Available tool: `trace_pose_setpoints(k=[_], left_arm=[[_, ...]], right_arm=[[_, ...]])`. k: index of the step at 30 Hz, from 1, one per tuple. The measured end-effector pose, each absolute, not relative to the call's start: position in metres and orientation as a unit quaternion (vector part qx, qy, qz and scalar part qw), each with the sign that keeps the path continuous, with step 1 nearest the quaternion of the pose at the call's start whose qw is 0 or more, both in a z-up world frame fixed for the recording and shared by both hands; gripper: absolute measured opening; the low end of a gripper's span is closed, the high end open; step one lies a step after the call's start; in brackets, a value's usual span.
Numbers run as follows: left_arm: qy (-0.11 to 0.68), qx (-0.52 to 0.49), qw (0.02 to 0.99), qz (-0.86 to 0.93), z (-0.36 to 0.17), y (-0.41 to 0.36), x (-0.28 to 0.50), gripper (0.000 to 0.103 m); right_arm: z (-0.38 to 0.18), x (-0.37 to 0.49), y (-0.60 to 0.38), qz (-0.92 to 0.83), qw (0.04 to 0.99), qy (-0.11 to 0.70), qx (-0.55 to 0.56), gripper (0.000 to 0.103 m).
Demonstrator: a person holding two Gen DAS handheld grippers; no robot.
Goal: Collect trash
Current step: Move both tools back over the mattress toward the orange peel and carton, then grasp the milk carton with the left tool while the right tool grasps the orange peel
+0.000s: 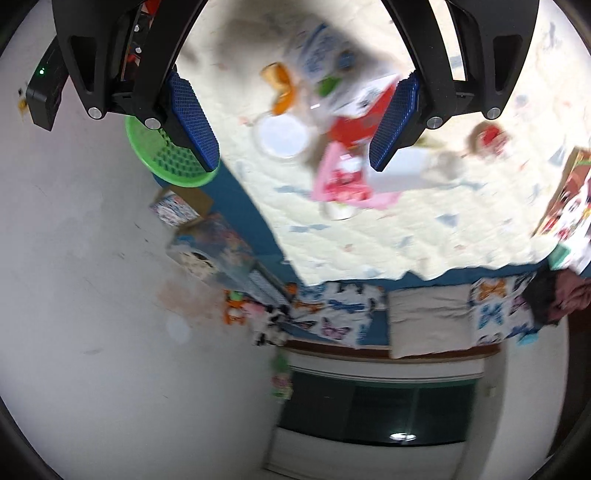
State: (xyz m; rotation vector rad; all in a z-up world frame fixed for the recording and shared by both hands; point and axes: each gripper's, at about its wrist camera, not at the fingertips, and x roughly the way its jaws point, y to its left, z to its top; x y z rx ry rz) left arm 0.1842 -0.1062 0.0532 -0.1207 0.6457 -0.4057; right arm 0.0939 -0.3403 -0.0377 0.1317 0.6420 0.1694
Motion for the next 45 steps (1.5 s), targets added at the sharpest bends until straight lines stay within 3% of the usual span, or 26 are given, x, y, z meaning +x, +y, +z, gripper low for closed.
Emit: trace_pose_setpoints(k=[8, 13, 32, 39, 45], left_arm=[[0.327, -0.068, 0.93, -0.155, 0.025, -0.053, 0.167, 0.08], [0.341, -0.082, 0.925, -0.144, 0.005, -0.037, 0.16, 0.08], [0.378, -0.092, 0.907, -0.159, -0.037, -0.033, 0.15, 0.08], [0.395, -0.088, 0.899, -0.169, -0.05, -0.045, 0.151, 0.08], [0.405, -0.09, 0.893, -0.176, -0.056, -0.052, 0.152, 0.08]], right_arm=[[-0.054, 0.133, -0.29, 0.144, 0.923, 0.352, 0.057, 0.073], [-0.072, 0.15, -0.286, 0.162, 0.907, 0.382, 0.074, 0.062], [-0.109, 0.191, -0.284, 0.188, 0.872, 0.436, 0.118, 0.058], [-0.11, 0.185, -0.278, 0.177, 0.876, 0.439, 0.092, 0.044], [-0.107, 0.175, -0.276, 0.168, 0.885, 0.426, 0.079, 0.037]])
